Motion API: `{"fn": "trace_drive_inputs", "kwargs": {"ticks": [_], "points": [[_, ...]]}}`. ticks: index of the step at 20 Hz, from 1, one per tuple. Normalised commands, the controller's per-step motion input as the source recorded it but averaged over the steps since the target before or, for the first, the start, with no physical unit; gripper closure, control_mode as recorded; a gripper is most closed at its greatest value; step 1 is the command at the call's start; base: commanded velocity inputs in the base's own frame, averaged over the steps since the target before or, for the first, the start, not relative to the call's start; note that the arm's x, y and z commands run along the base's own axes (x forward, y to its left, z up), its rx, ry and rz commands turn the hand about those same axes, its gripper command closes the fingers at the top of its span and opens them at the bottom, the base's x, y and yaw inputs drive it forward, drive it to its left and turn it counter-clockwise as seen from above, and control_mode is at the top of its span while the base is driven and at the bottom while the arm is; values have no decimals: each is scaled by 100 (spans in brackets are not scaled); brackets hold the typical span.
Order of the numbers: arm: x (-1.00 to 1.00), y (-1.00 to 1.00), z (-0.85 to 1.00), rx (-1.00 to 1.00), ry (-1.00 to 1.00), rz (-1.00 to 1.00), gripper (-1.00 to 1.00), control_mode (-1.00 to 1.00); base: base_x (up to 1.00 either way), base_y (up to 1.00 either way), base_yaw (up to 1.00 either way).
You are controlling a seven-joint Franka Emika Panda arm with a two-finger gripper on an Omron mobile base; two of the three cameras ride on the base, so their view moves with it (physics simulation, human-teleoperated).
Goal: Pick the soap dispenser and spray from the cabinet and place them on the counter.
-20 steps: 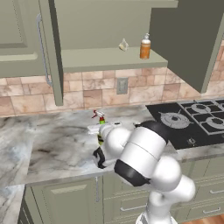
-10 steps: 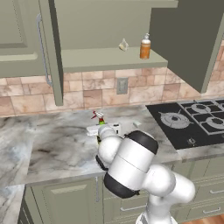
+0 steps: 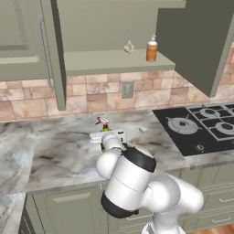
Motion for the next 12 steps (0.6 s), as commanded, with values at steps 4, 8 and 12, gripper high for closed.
{"fn": "trace_drive_inputs", "kwargs": {"ticks": [4, 8, 12], "points": [[0, -5, 0, 0, 0, 0, -100, -100, 0, 0, 0], [-1, -10, 0, 0, 0, 0, -100, -100, 0, 0, 0], [-2, -11, 0, 0, 0, 0, -100, -100, 0, 0, 0]]}}
